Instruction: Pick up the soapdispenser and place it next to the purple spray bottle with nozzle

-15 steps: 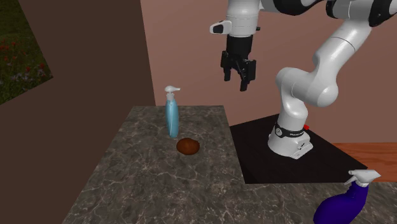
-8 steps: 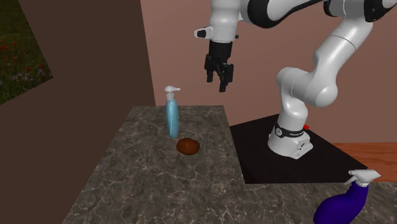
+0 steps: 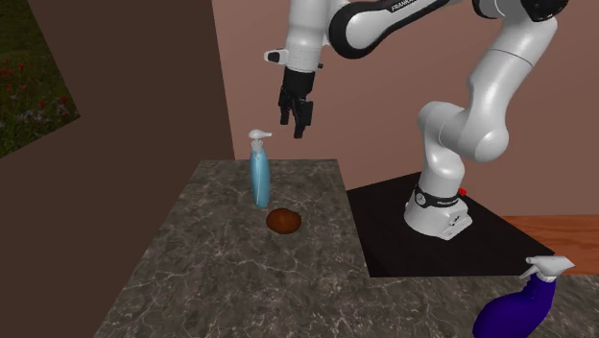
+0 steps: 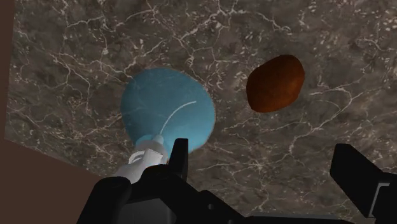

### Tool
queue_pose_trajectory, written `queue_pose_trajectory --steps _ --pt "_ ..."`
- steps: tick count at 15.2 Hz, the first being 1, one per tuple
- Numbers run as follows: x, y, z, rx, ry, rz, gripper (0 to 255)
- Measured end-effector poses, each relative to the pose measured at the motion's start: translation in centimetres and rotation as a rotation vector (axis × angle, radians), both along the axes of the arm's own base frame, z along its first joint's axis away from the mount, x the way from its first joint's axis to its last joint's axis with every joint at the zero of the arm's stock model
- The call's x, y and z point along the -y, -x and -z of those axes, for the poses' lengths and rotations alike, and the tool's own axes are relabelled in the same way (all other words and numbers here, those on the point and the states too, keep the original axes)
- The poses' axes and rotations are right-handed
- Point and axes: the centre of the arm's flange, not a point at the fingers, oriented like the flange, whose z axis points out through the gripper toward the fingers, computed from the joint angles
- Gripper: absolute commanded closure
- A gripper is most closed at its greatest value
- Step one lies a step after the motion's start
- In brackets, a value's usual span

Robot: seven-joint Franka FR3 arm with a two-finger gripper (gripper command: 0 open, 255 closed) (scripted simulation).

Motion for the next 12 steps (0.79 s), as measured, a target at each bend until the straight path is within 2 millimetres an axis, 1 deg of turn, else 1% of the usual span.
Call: queue_pose_trajectory --steps 2,5,7,9,10,12 --pt "2.0 -0.9 0.7 0.028 0.001 0.000 0" --pt "5.5 -2.2 1.4 0.070 0.004 0.002 0" --pt "7.3 -3.3 2.1 0.097 0.005 0.001 0" --pt "8.3 -3.8 2.5 0.110 0.007 0.002 0" --pt "8.6 -4.0 2.9 0.113 0.008 0.002 0" --pt "8.8 -4.3 3.8 0.115 0.009 0.002 0"
